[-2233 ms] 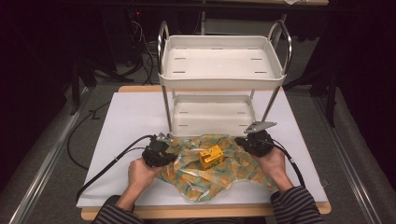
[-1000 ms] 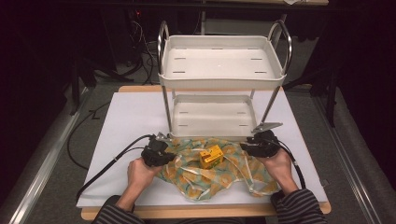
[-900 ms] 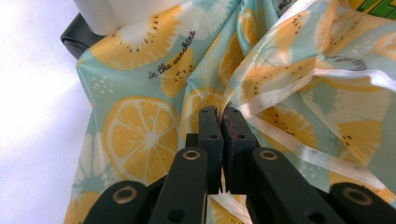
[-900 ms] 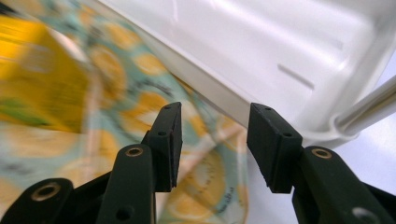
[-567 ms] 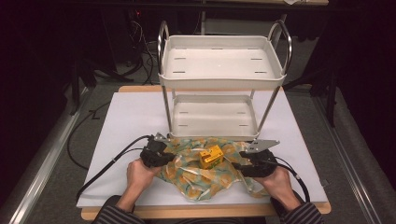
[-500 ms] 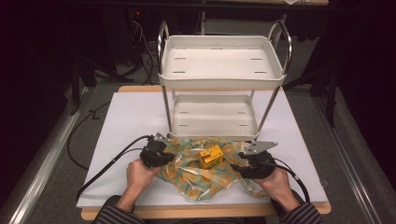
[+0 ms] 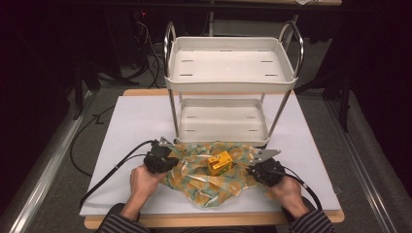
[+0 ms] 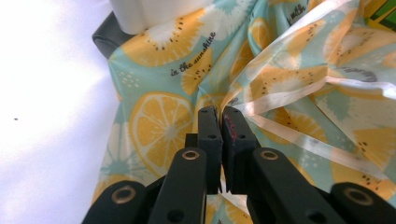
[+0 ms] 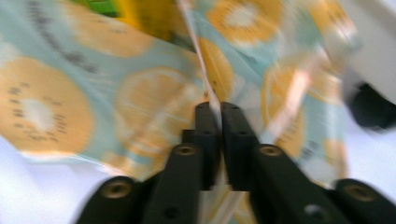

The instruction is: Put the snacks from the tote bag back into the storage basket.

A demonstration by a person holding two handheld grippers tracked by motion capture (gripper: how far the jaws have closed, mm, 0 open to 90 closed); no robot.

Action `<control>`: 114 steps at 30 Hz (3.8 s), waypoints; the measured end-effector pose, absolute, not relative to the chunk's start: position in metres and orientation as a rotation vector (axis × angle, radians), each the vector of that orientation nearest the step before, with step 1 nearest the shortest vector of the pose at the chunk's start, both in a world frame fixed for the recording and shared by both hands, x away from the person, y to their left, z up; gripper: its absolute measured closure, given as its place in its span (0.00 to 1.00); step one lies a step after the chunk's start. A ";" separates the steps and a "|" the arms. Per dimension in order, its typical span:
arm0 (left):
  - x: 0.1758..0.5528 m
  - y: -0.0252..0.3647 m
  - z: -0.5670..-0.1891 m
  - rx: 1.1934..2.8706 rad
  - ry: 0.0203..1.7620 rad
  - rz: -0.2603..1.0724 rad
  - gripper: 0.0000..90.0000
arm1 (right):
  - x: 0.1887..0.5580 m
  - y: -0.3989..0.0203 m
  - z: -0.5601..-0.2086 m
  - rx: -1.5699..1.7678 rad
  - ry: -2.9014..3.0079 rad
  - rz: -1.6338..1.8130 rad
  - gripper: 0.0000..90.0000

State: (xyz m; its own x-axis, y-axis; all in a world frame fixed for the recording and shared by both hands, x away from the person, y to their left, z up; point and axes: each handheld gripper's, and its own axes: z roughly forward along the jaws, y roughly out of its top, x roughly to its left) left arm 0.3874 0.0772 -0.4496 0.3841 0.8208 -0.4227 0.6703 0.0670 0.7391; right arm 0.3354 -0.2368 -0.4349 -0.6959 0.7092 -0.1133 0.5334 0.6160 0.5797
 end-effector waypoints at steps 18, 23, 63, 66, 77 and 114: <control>0.372 0.085 -0.433 1.583 1.307 0.149 0.77 | 0.359 -0.255 -0.447 1.174 2.498 0.770 1.00; 0.371 0.090 -0.414 1.485 1.318 0.109 0.64 | 0.361 -0.251 -0.446 1.163 2.514 0.800 1.00; 0.356 0.036 -0.468 1.956 1.244 0.351 0.99 | 0.361 -0.260 -0.452 1.154 2.498 0.619 1.00; 0.359 0.037 -0.468 1.945 1.254 0.336 0.99 | 0.358 -0.261 -0.453 1.151 2.506 0.612 1.00; 0.364 0.035 -0.474 1.916 1.250 0.314 0.95 | 0.359 -0.272 -0.446 1.200 2.455 0.697 0.78; 0.371 0.051 -0.466 1.833 1.278 0.297 0.92 | 0.374 -0.255 -0.464 1.135 2.474 0.792 0.54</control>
State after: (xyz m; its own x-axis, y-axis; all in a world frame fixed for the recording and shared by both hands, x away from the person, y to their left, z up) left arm 0.3714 0.0513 -0.4664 0.4472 0.8542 -0.2653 0.6502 -0.1067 0.7523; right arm 0.3737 -0.2547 -0.4643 -0.6400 0.7671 -0.0447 0.5983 0.5340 0.5974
